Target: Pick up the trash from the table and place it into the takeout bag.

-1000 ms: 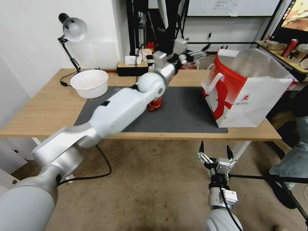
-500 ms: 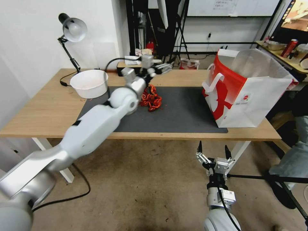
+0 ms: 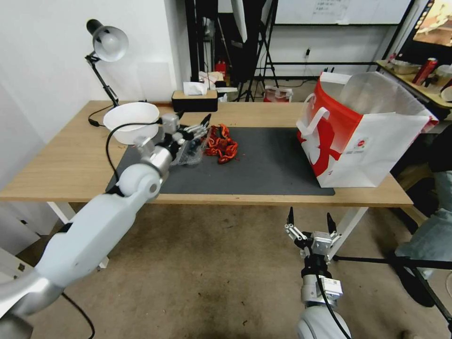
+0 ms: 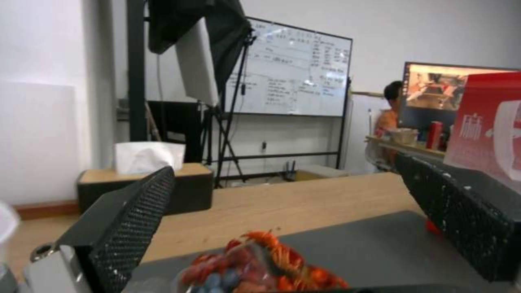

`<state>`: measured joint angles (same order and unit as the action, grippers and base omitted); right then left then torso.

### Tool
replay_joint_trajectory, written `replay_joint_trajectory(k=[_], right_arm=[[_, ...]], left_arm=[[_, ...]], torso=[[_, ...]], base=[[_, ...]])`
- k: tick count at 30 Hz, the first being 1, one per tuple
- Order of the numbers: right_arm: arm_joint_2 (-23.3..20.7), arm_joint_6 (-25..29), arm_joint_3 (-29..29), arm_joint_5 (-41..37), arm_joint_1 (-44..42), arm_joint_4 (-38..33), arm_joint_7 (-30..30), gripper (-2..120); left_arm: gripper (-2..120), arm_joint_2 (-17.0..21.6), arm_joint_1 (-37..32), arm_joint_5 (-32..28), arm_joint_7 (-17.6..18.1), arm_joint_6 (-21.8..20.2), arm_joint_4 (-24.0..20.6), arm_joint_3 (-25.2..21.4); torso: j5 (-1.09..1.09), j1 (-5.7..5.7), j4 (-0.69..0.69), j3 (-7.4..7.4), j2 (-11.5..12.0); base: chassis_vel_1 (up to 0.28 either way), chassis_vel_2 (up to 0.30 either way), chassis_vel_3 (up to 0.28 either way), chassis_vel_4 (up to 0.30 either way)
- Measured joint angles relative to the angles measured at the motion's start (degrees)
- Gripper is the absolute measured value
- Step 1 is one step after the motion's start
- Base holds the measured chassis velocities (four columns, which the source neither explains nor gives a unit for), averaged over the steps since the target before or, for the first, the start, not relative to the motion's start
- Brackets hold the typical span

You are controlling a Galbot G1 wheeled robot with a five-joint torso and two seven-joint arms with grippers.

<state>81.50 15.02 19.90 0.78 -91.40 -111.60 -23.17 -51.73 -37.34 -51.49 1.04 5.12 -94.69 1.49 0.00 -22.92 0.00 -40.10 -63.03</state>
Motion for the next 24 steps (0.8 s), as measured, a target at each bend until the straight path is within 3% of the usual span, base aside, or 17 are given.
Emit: replay_joint_trajectory(k=[14, 17, 24], right_arm=[[-0.2, 0.3, -0.3, 0.1, 0.2, 0.7, 0.0, 100], [0.1, 0.3, -0.5, 0.4, 0.1, 0.7, 0.0, 100], [0.3, 0.6, -0.5, 0.6, -0.2, 0.4, 0.1, 100]], left_arm=[[100, 0.5, -15.6, 4.9, 1.4, 0.9, -7.4, -11.7], [100, -0.4, -21.2, 7.6, 1.5, 1.3, -9.7, -16.0], [100, -3.3, -30.3, 13.4, 1.1, 2.2, -13.1, -21.2]], torso=[[-0.01, 0.00, 0.00, 0.00, 0.0], [0.00, 0.00, 0.01, -0.01, 0.0], [-0.01, 0.01, 0.00, 0.00, 0.0]], base=[[0.000, 0.000, 0.000, 0.000], [0.000, 0.000, 0.000, 0.000], [0.000, 0.000, 0.000, 0.000]])
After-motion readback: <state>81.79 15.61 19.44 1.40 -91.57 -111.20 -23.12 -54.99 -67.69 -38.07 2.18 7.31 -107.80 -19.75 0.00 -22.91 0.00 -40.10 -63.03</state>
